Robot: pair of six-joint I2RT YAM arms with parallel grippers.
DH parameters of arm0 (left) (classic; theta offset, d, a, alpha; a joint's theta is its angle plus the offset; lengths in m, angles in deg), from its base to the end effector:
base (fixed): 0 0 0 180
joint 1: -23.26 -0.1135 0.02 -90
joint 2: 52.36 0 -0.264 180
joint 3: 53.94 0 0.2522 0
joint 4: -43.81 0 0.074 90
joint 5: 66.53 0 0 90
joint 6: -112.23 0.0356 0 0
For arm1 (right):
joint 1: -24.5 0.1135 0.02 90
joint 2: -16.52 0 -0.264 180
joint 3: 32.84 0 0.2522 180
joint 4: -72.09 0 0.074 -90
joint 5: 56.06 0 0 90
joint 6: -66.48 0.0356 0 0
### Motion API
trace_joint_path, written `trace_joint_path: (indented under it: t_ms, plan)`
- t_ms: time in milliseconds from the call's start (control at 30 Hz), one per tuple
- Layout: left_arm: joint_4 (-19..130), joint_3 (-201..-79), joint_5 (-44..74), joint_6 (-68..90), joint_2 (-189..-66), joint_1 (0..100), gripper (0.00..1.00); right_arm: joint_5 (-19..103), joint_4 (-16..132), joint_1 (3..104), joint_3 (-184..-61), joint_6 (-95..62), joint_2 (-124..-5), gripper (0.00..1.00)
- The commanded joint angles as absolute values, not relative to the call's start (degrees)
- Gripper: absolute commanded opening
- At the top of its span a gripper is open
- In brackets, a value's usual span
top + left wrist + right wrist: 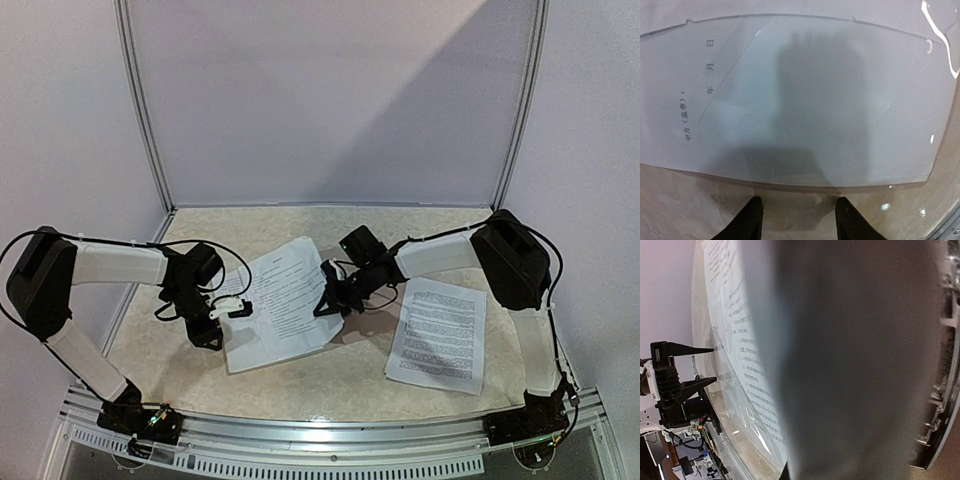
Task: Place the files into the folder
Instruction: Insert the folder to form pockets on the folder.
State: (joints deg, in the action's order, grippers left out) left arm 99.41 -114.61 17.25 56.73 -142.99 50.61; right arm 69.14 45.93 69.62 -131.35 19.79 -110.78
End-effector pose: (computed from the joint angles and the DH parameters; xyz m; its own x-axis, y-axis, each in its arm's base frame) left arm 0.2202 -0.1182 0.1425 -0.4669 0.8754 -0.1250 0.8841 0.4651 -0.0452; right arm 0.3102 0.3406 0.1177 -0.9777 -0.1875 -0.0942 -0.1951 0.6468 0.7373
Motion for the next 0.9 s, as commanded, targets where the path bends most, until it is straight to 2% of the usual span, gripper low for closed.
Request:
trace_joint_path:
  t_ms: [0, 400, 633, 867]
  plan:
    - [101.79, -114.19, 17.97, 55.2, -145.03, 52.04, 0.51, 68.66, 50.9, 71.95, -132.35, 23.44, -109.72, 0.0]
    - [101.72, -114.28, 17.83, 54.21, -145.13, 51.94, 0.5, 62.86, 51.26, 70.66, -135.31, 21.68, -108.9, 0.0]
    - [102.14, -113.99, 17.27, 55.0, -144.78, 51.74, 0.5, 65.21, 56.54, 71.32, -134.86, 23.35, -111.21, 0.0]
    - [102.17, -113.84, 17.01, 55.37, -144.65, 51.56, 0.5, 71.4, 53.63, 73.27, -138.97, 19.16, -115.54, 0.0]
